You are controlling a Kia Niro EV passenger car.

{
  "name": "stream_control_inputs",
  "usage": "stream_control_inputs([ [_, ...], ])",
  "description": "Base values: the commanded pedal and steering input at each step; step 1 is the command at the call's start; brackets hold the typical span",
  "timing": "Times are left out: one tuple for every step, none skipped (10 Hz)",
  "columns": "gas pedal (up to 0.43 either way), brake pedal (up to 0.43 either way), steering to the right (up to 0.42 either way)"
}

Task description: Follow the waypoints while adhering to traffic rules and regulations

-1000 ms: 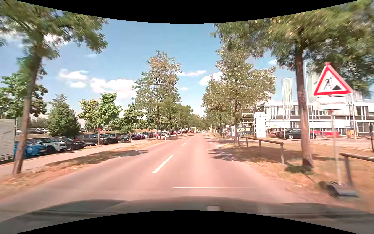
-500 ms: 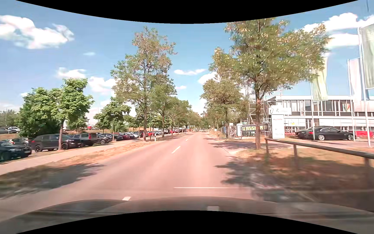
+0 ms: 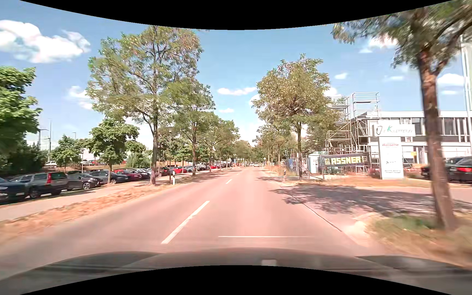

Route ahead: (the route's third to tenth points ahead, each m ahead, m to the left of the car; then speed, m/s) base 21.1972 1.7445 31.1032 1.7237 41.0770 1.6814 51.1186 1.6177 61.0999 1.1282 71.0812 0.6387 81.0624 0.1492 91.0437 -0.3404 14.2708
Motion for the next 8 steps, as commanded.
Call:
stream_control_inputs([
  [0.15,0.0,0.003],
  [0.15,0.0,0.003],
  [0.15,0.0,0.003],
  [0.15,0.0,0.003],
  [0.15,0.0,0.003],
  [0.15,0.0,0.003],
  [0.15,0.0,0.003],
  [0.15,0.0,0.003],
])
